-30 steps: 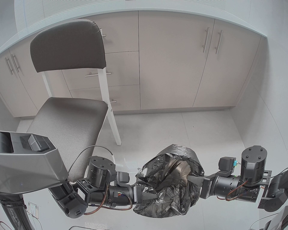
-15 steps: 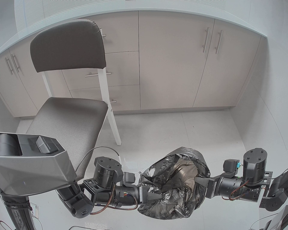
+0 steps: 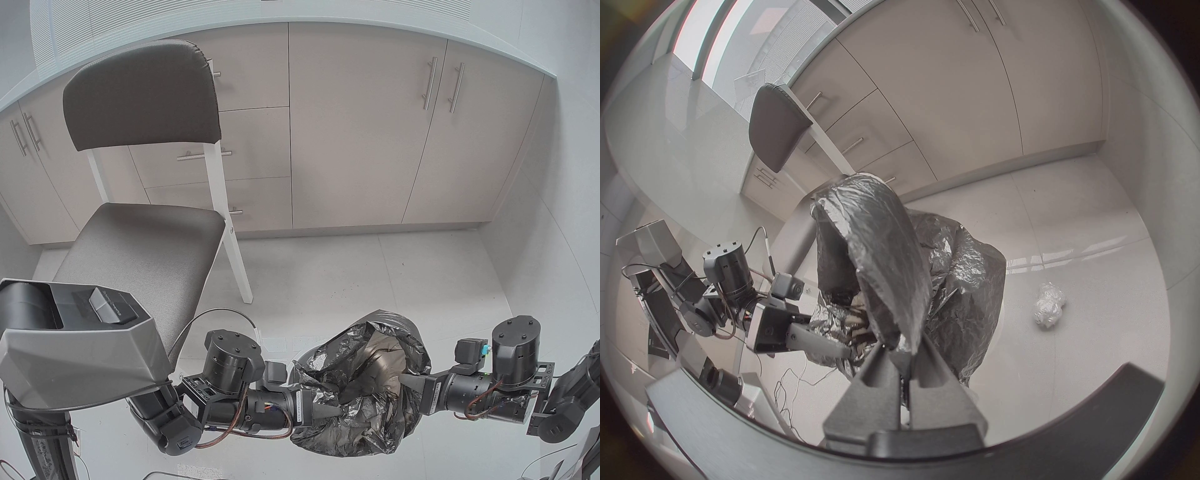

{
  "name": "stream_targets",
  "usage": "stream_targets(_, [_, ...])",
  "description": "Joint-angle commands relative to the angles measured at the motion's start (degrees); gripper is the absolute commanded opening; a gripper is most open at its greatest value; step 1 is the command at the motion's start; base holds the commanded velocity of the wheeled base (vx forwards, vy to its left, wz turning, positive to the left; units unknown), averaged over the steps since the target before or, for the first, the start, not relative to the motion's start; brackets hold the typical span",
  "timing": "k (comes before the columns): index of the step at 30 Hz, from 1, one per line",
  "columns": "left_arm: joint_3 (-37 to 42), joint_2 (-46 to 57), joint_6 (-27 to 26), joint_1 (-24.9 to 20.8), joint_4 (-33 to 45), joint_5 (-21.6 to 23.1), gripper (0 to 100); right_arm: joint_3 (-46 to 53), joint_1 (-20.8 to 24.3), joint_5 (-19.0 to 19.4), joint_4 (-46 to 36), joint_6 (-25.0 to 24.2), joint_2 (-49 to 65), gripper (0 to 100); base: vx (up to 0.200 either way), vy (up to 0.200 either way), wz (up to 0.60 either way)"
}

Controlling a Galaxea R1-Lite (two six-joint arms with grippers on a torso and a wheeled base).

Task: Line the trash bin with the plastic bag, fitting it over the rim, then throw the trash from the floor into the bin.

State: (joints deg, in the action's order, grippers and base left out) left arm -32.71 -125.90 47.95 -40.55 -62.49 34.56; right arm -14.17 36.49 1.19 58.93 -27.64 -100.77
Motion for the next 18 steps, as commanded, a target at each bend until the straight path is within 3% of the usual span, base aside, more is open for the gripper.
stream_targets(1, [0.19, -0.13, -0.13, 0.29, 0.00, -0.02, 0, 1.86, -0.63, 0.04, 8.83, 0.13, -10.50, 0, 0.000, 0.000, 0.00])
stream_targets(9, [-0.43, -0.13, -0.31, 3.81, 0.97, -0.02, 0, 6.43, -0.63, 0.04, 30.54, 0.39, -23.77, 0, 0.000, 0.000, 0.00])
stream_targets(18, [-1.83, 0.66, -1.89, 5.48, 6.68, -0.02, 0, 6.87, -0.63, 0.04, 31.07, 0.48, -27.64, 0, 0.000, 0.000, 0.00])
